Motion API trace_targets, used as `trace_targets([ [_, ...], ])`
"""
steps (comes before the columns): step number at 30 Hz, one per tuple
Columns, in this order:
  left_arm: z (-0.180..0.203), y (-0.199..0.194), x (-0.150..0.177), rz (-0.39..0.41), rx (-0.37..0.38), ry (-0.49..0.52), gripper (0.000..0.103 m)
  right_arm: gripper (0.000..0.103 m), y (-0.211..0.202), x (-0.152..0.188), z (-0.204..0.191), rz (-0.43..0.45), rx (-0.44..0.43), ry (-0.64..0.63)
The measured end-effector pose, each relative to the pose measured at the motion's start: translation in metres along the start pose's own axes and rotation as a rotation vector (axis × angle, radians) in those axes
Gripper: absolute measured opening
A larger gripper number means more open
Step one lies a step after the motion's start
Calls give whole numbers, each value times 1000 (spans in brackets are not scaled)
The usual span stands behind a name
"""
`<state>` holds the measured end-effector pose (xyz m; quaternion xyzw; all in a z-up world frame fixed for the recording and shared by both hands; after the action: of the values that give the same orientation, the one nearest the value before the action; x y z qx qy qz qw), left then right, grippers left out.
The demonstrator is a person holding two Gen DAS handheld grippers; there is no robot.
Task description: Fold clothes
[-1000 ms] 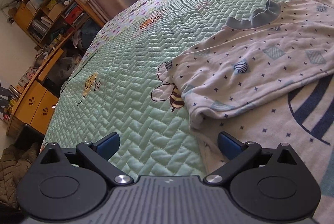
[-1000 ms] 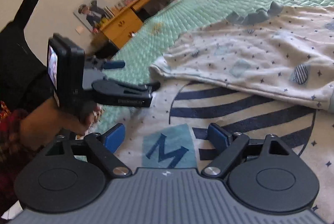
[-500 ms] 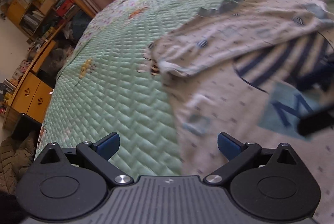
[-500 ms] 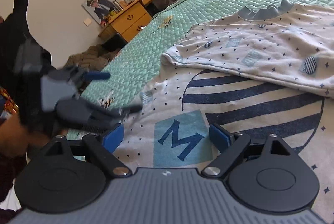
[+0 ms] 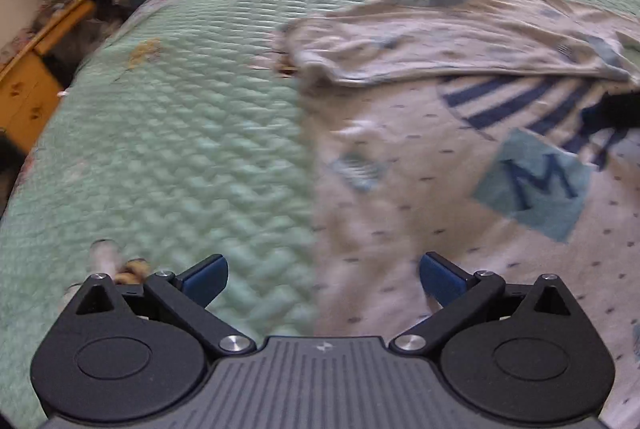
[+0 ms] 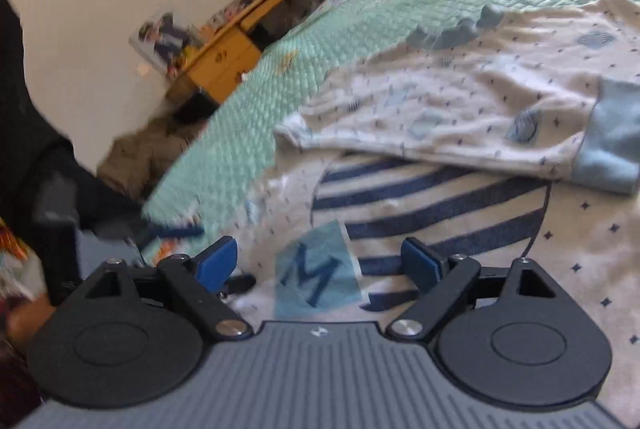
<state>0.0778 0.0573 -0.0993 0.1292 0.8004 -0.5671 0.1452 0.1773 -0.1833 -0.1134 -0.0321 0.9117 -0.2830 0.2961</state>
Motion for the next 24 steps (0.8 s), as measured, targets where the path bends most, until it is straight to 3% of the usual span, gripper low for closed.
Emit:
trace_targets([
  [2,-5,-11,8,30,-39,-8,99,89,-6,1,-2,19,-24,26],
  [3,-6,-19,13,52,-6,-20,99,89,-9,1,-2,29,-36,39],
  [5,-6,-31,23,92,140,-37,100,89,-14,11,-3,42,-56,83],
  [8,3,-34,39,97,438,-15,100,89,-18,43,-3,49,-78,188],
  [9,4,-33,44,92,470,-4,100,89,-19,53,-4,52,-85,223],
  [15,5,-21,76,42,410,48,100,87,-51,98,-19,104,22,302],
  [19,-29,-26,86,32,385,-100,101,89,-70,116,-40,103,79,275],
  [22,-61,-30,98,89,462,-231,101,88,-63,139,-33,39,144,328],
  [24,-81,-30,105,121,522,-319,102,89,-73,152,-33,90,100,370],
])
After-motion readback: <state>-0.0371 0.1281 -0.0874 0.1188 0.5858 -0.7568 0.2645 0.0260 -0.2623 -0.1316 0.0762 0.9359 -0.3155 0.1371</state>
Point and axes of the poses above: each gripper's, at about its wrist camera, not at the fingertips, and y roughly the way its jaws point, z to its right, x to its underside, the point moved 2 cm from there along y, roughly the way its jaws point, and after that the axes turned 11 degrees about -z, right-handed, at the moved point
